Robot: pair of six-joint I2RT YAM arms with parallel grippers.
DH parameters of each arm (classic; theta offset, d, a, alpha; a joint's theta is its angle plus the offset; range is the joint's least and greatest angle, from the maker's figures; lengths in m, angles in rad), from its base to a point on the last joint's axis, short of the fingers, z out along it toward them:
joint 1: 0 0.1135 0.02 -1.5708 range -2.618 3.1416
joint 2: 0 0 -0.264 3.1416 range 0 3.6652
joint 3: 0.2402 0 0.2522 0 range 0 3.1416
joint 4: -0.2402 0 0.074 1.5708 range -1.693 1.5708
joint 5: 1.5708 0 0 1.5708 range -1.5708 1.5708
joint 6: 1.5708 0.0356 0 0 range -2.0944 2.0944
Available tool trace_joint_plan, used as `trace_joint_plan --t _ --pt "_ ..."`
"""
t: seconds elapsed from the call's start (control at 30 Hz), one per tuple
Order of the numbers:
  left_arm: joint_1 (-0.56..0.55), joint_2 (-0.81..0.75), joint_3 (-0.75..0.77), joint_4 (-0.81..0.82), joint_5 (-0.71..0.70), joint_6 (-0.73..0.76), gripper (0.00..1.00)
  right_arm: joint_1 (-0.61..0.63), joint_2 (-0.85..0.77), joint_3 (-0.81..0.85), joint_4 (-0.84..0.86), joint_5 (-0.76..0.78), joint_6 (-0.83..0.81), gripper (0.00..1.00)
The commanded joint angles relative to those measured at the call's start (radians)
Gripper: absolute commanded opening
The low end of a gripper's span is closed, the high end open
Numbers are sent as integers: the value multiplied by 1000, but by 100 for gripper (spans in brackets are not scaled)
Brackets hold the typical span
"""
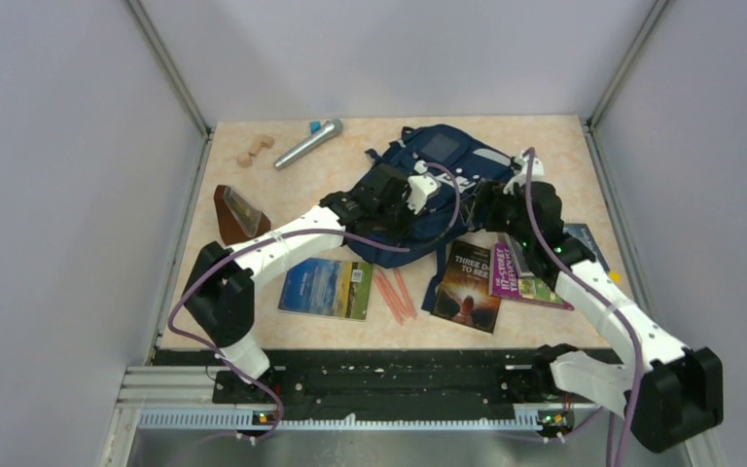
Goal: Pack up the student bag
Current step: Unzip the student bag at the center of the board.
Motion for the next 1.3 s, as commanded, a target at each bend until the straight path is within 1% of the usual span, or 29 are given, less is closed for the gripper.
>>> trace_joint_plan --t 0.0,0.13,0.23,0.33,0.47,0.6,0.67,0.87,1.13,1.27 --pt "-2 -29 44 30 11 -94 0 -4 -158 -87 -3 -29 61 73" --pt "-2 -39 33 42 -19 -95 0 -4 -265 -164 -11 -21 117 72" --pt "-2 -43 35 40 -14 -95 0 -3 -331 -250 59 -39 186 70" --pt "-2 -45 36 42 9 -94 0 -3 -360 -352 146 -38 264 69" --pt "-2 -47 36 43 15 -95 0 -3 -354 -406 176 -26 345 65" --pt "-2 -52 35 42 28 -95 0 -3 -351 -474 248 -1 440 64" --pt "-2 -55 33 45 37 -94 0 -3 -342 -516 327 40 486 61" --pt "-2 -54 36 39 37 -95 0 -4 -306 -594 461 129 596 51" --pt "-2 -62 38 38 46 -95 0 -19 -257 -592 527 203 621 46" --pt "-3 -67 38 37 49 -95 0 -36 -206 -602 609 211 650 43"
